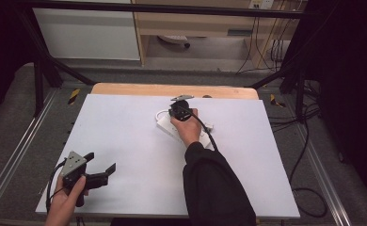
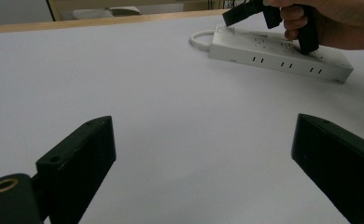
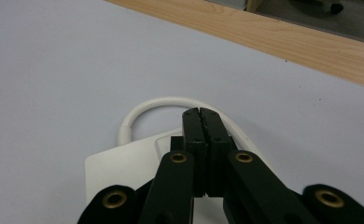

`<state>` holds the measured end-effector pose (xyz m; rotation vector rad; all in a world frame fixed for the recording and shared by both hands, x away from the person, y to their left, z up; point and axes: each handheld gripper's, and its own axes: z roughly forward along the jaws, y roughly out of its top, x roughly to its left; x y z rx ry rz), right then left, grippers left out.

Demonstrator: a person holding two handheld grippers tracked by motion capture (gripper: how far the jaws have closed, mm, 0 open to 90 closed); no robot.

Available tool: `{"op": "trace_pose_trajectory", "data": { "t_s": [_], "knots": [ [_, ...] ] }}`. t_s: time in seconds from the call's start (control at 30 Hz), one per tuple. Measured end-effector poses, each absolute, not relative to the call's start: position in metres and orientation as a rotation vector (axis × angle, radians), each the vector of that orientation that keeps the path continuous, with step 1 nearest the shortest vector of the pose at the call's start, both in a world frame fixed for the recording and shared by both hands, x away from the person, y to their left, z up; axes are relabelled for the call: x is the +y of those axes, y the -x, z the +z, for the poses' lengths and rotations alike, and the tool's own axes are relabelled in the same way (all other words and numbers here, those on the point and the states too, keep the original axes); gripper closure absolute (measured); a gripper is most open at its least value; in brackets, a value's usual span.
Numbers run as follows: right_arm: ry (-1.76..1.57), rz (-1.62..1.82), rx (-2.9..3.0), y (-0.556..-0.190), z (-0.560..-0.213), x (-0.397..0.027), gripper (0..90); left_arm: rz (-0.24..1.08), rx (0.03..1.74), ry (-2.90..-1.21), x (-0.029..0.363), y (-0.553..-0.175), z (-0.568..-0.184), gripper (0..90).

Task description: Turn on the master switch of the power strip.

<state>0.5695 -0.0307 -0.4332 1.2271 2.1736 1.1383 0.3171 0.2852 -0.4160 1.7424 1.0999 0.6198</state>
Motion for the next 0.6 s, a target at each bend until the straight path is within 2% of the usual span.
{"op": "trace_pose_trajectory", "data": {
  "t_s": [0.6],
  "knots": [
    [-1.233, 1.121, 2.195, -0.5699, -0.4333, -0.0253, 90.0, 0.618, 1.099, -1.740, 0.2851, -0.3170, -0.4159, 6.4]
  ]
}}
